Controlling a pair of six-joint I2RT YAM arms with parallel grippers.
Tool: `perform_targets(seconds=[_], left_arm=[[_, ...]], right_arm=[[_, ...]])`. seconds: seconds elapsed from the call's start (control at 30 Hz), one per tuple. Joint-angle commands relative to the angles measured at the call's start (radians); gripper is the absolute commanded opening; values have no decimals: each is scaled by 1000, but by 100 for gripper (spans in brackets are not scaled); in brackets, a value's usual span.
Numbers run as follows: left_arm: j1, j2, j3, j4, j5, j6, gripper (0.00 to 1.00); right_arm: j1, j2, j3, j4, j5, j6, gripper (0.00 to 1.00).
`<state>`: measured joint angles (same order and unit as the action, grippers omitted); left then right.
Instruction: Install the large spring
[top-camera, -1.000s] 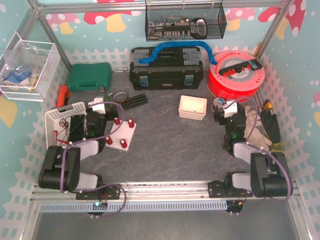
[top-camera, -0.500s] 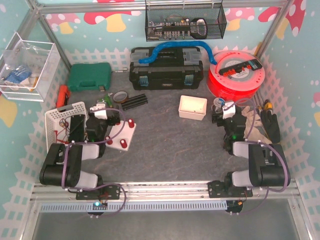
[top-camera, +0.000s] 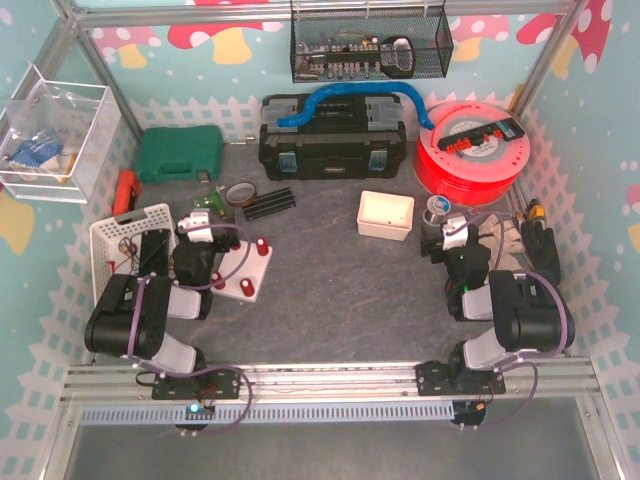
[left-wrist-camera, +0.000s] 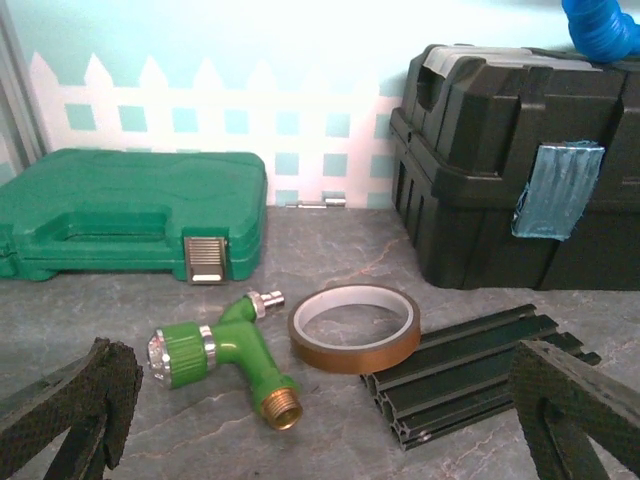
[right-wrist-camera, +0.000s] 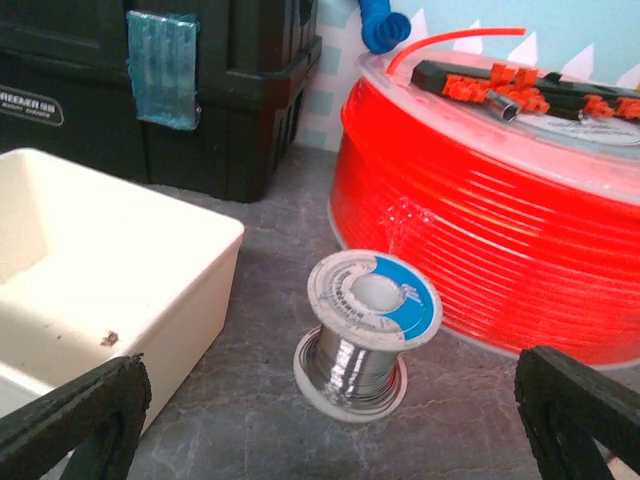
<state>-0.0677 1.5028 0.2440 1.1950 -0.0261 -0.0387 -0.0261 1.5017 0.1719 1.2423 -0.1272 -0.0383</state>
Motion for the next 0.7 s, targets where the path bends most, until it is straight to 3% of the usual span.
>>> perform_targets(seconds=[0.0, 0.1, 0.67], left_arm=[[-16, 18, -40, 118, -17, 7, 99], [-15, 26, -38, 129, -17, 7, 99], [-13, 21, -39, 122, -13, 5, 99]], right_arm=[[-3, 14, 8, 110, 41, 26, 99], [-3, 17, 28, 78, 149, 70, 99], [23, 9, 11, 94, 298, 97, 99]])
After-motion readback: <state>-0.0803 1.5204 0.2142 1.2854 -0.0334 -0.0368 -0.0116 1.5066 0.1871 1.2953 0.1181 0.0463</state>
